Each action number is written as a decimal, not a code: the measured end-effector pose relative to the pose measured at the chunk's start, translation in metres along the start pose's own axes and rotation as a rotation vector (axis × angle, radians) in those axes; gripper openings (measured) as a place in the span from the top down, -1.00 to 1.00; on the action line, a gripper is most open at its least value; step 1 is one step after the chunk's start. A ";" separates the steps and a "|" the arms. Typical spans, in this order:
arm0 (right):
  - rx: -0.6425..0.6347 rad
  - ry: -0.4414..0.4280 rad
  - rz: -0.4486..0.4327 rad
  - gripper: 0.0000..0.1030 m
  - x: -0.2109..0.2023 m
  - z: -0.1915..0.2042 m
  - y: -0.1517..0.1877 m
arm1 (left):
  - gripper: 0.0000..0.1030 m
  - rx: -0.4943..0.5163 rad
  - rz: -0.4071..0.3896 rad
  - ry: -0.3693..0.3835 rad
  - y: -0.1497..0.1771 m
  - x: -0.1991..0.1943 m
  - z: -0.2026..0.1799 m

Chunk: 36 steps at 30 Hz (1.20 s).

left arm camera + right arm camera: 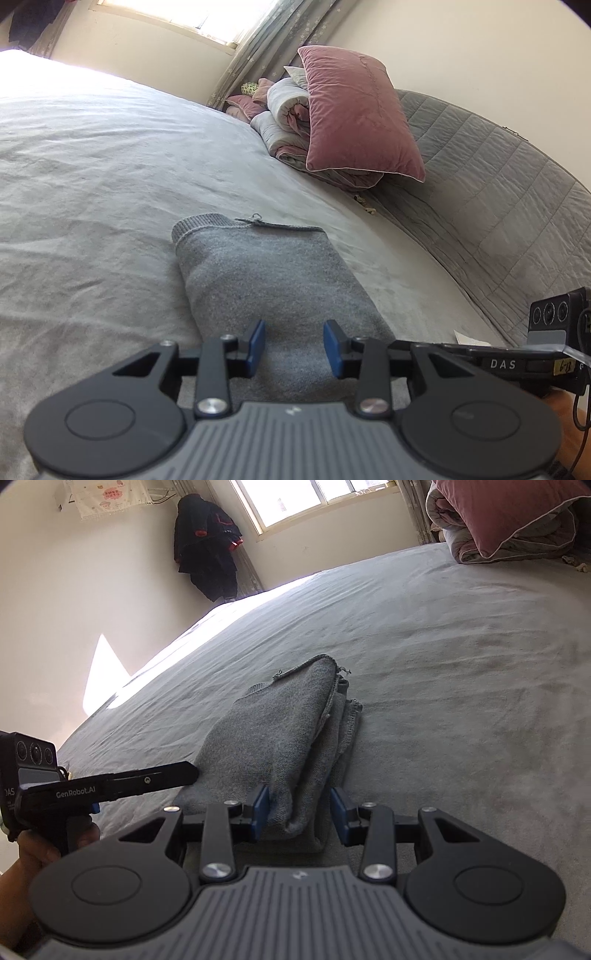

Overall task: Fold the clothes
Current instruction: 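Pinch the folded sweater end with the left gripper while the right gripper pinches alongside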

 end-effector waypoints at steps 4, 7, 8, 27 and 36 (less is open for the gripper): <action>0.046 -0.019 0.003 0.19 -0.007 -0.005 0.000 | 0.18 0.001 0.003 -0.083 -0.009 -0.001 0.016; 0.117 -0.044 0.015 -0.16 -0.007 -0.011 0.001 | 0.02 -0.079 0.044 -0.106 -0.014 0.009 0.033; 0.152 -0.056 0.024 -0.30 -0.006 -0.013 0.003 | -0.04 -0.106 0.056 -0.104 -0.016 0.013 0.038; 0.551 -0.108 0.059 -0.47 0.017 -0.030 0.020 | -0.20 -0.355 0.100 -0.079 -0.028 0.107 0.061; 0.602 -0.073 -0.040 0.02 0.017 -0.036 0.019 | 0.36 -0.375 0.090 -0.081 -0.024 0.104 0.062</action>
Point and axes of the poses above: each gripper's, at about its wrist camera, not at the fingertips, and x roughly the way its jaws point, z to its left, y to its underside, the point moved 2 cm from there along x, roughly the way its jaws point, and after that the axes turned 12 degrees about -z, right-handed, at the moved point
